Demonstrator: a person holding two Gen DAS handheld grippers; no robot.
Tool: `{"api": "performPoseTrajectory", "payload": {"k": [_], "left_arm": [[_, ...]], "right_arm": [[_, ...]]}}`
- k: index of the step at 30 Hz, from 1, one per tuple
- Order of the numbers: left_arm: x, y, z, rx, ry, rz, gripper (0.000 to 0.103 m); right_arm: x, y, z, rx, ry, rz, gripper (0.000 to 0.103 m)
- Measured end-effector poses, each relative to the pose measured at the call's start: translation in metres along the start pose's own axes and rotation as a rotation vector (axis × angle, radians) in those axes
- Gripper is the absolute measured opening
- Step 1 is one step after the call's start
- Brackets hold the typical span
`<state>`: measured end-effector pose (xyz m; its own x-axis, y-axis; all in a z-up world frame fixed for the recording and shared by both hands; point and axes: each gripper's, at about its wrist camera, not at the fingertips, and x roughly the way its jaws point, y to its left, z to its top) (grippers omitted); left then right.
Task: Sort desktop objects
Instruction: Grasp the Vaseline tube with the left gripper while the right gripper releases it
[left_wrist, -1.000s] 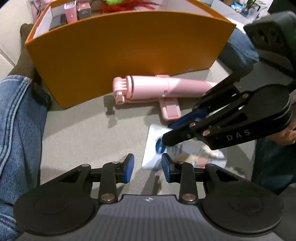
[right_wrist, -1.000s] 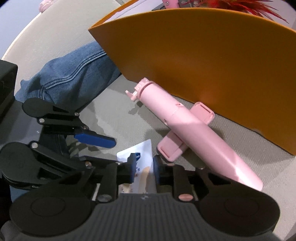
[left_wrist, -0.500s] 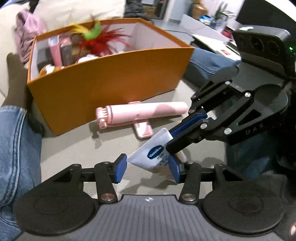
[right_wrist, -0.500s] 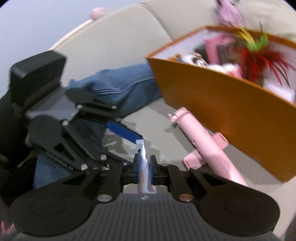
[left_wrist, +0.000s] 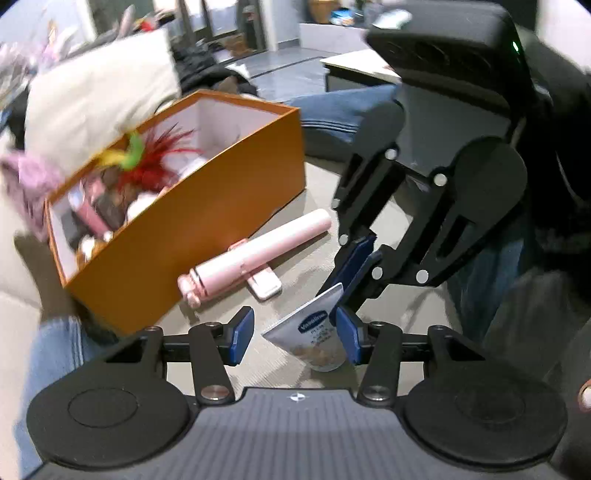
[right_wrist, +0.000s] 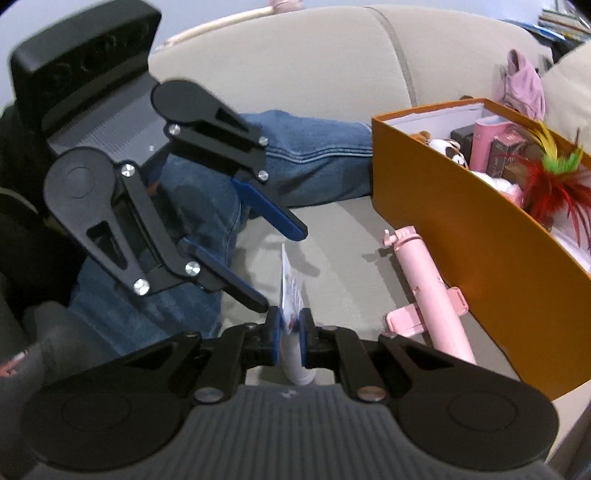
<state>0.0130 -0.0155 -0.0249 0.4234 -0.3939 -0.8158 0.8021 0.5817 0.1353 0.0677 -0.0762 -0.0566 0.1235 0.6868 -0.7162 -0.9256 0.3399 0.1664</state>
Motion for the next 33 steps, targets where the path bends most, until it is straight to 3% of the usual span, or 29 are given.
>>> {"api": "performPoseTrajectory", "payload": {"k": [5, 9, 13, 16, 22, 27, 33], "left_arm": [[0.007, -0.016, 0.005, 0.102, 0.027, -0.009, 0.056], [0.014, -0.029, 0.007, 0.166, 0.060, -0.005, 0.035], [0.018, -0.031, 0.007, 0.155, 0.094, 0.003, 0.018], [0.019, -0.025, 0.006, 0.071, 0.110, -0.022, 0.011], [0.020, -0.005, 0.006, -0.233, 0.107, -0.023, 0.009], [0.008, 0.018, 0.001, -0.420, 0.072, 0.053, 0.008], [-0.012, 0.045, -0.011, -0.564, -0.003, 0.210, 0.008]], "right_arm": [[-0.003, 0.013, -0.004, -0.091, 0.029, -0.026, 0.011], [-0.003, 0.018, -0.006, -0.122, 0.034, -0.054, 0.012], [-0.006, 0.014, -0.008, -0.099, 0.029, -0.089, 0.017], [-0.009, 0.011, -0.011, -0.077, 0.023, -0.107, 0.023], [-0.024, -0.007, -0.022, 0.033, -0.019, -0.167, 0.031], [-0.023, -0.020, -0.023, 0.159, -0.054, -0.256, 0.035], [0.023, 0.004, -0.010, 0.033, -0.004, -0.364, 0.034]]}}
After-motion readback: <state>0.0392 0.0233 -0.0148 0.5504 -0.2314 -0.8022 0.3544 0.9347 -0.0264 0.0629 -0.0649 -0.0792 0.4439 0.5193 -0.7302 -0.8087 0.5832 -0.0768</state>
